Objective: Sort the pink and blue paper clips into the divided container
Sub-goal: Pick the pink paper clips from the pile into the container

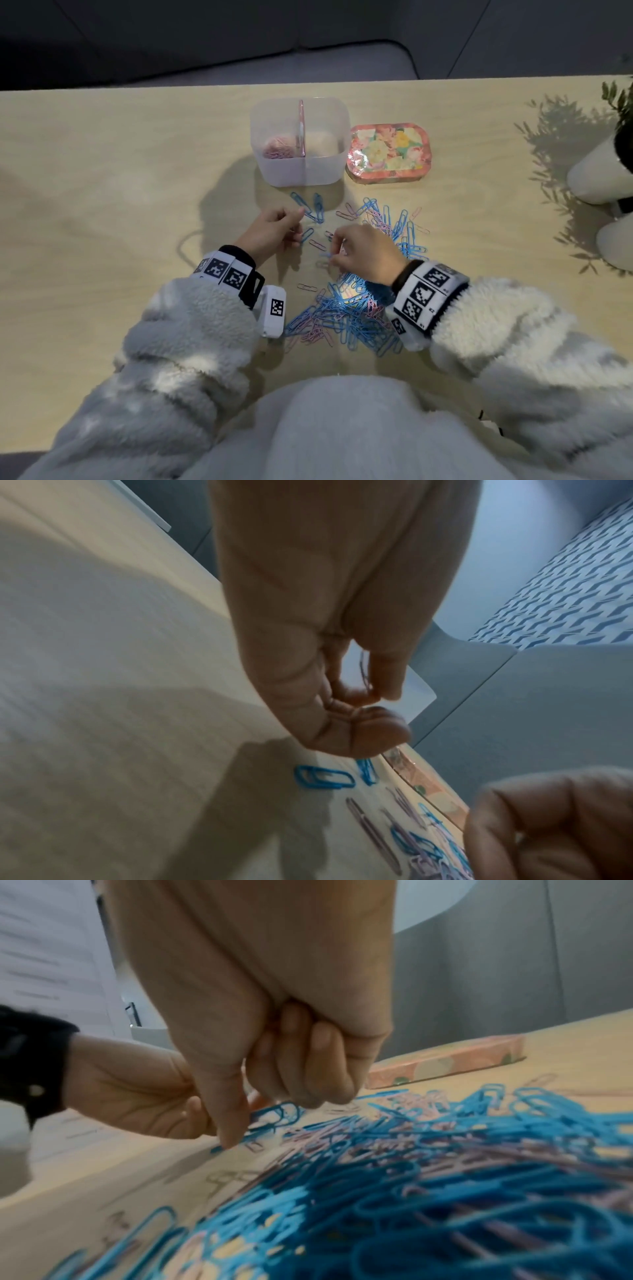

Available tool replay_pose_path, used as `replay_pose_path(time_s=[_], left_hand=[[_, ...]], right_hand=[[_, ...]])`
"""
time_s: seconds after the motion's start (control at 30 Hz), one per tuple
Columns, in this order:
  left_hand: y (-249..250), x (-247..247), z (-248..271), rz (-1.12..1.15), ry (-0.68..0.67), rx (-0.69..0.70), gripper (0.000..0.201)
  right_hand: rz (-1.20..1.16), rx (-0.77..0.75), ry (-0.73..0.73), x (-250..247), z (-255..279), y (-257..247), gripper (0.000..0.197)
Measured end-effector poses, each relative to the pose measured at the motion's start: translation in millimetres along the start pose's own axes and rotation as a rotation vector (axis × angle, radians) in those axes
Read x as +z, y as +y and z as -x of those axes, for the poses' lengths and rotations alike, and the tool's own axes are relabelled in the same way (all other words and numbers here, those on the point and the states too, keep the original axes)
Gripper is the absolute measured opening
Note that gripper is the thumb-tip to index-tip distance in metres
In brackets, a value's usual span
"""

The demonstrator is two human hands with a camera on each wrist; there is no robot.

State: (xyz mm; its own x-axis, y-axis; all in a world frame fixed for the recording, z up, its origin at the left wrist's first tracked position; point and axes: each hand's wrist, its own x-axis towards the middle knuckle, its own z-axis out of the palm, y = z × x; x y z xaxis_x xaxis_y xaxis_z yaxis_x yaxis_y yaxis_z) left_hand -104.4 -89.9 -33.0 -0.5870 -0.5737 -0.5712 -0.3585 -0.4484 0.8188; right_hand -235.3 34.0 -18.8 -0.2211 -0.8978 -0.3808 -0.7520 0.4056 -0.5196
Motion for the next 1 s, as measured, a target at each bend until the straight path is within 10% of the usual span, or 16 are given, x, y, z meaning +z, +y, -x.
replay_pose_path(time_s=[0.27, 0.47, 0.7, 1.0], left_hand=[[-5, 4, 0, -0.324, 0.005, 0.199, 0.021], [-10, 15, 1, -1.098, -0.066, 0.414, 0.015], [-9, 24, 0, -1.348, -0.13, 0.421, 0.017], [2, -1, -14, -0.292, 0.032, 0.271, 0.017]], right_hand=[[0.027, 0.212, 0.248, -25, -39, 13, 0.022], [0.011, 0.281, 0.147, -18, -48, 16, 0.014], [0.188, 0.154, 0.113, -8, -40, 9, 0.016], [0.024, 0.044, 0.21, -13, -32, 25, 0.009]])
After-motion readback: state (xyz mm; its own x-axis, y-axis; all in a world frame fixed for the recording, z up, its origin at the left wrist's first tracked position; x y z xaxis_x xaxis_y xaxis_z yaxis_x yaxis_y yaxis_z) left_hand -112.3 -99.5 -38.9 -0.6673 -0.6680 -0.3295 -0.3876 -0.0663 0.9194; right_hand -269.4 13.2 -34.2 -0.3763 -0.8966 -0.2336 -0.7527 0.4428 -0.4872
